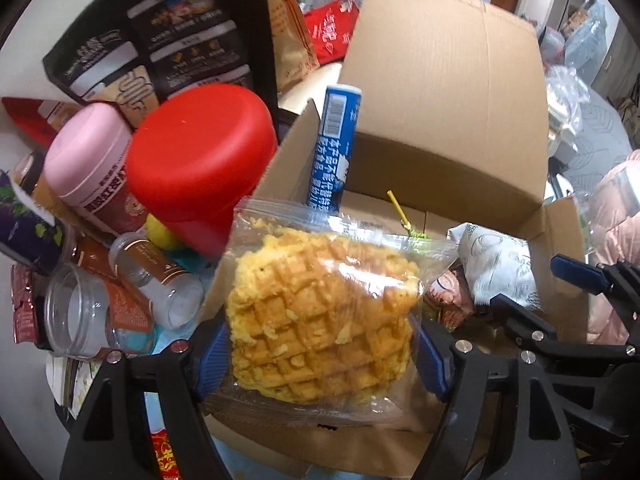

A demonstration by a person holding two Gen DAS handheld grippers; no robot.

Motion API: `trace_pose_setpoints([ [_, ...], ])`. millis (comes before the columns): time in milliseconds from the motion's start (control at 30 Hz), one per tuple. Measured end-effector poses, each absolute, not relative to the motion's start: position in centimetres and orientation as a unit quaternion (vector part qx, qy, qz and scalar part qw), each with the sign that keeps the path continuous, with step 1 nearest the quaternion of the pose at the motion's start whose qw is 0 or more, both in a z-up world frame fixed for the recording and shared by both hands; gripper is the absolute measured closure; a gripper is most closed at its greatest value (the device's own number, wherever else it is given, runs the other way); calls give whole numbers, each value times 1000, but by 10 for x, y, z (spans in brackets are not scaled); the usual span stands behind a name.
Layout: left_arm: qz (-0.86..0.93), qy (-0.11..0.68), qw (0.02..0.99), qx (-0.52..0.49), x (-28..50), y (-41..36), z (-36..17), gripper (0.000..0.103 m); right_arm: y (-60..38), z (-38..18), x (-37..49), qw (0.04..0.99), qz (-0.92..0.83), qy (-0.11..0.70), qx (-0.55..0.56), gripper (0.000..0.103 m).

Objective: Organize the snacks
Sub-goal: 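Lower the waffle cake and bread bag into the box and open both tools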

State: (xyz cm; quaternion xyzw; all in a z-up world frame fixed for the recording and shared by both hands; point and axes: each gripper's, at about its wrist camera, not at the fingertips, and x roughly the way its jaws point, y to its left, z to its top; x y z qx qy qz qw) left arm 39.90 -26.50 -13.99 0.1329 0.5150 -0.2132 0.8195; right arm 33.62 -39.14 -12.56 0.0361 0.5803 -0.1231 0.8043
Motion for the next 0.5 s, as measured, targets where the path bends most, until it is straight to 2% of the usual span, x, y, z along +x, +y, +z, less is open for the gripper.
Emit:
trace_pose_setpoints([
  [133, -212, 519, 820, 114, 398, -251, -132, 16, -387, -111, 332, 812, -122, 570, 37, 30],
  [500, -221, 479, 844, 95, 366, -217, -75, 16, -367, -63, 319, 837, -105, 536, 44, 30],
])
